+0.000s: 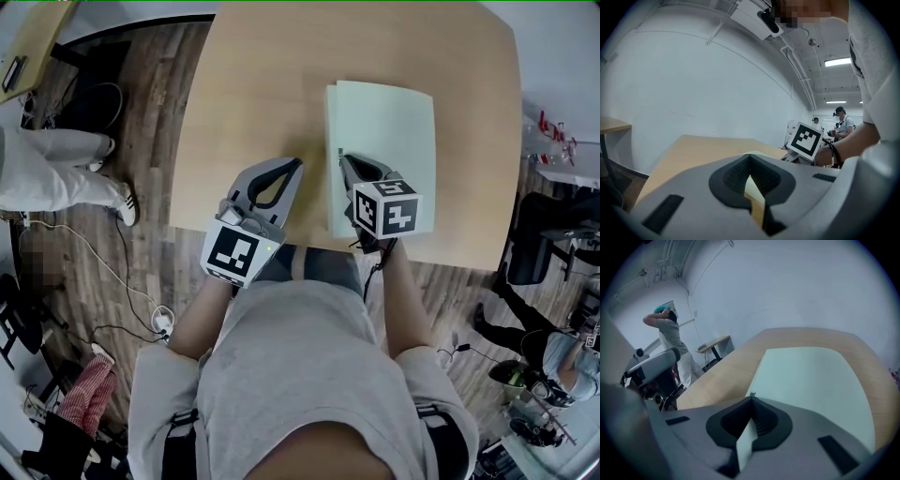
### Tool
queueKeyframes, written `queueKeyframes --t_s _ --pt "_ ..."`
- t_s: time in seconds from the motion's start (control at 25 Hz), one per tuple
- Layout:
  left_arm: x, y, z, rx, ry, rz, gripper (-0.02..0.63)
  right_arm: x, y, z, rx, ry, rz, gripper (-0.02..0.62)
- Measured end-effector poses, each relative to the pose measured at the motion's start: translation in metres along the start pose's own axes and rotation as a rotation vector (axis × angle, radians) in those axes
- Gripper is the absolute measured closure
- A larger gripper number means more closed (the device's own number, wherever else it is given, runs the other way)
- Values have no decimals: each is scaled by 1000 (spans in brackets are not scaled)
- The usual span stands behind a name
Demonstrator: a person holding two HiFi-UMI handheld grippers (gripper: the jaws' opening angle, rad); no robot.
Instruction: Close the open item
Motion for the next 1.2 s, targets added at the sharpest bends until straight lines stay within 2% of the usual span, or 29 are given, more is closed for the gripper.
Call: queueKeyframes --t_s 0.44,0.68,1.2 --pt "-4 9 8 -13 10 -5 592 -1 -7 5 -46 8 58 588" --pt "-6 14 6 7 12 -11 593 -5 -10 5 -87 110 131 588" --pt "-2 26 -4 18 -35 28 593 -20 14 -1 112 96 97 588"
Point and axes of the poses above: the fingertips, and each gripper's own axes: y backward along the fingers, x to its right, z out of its underside, the point moved 3 cm from there along y, backward along the fingers, and after that the axes turned 6 degrees about -y, right-handed, at the moved point
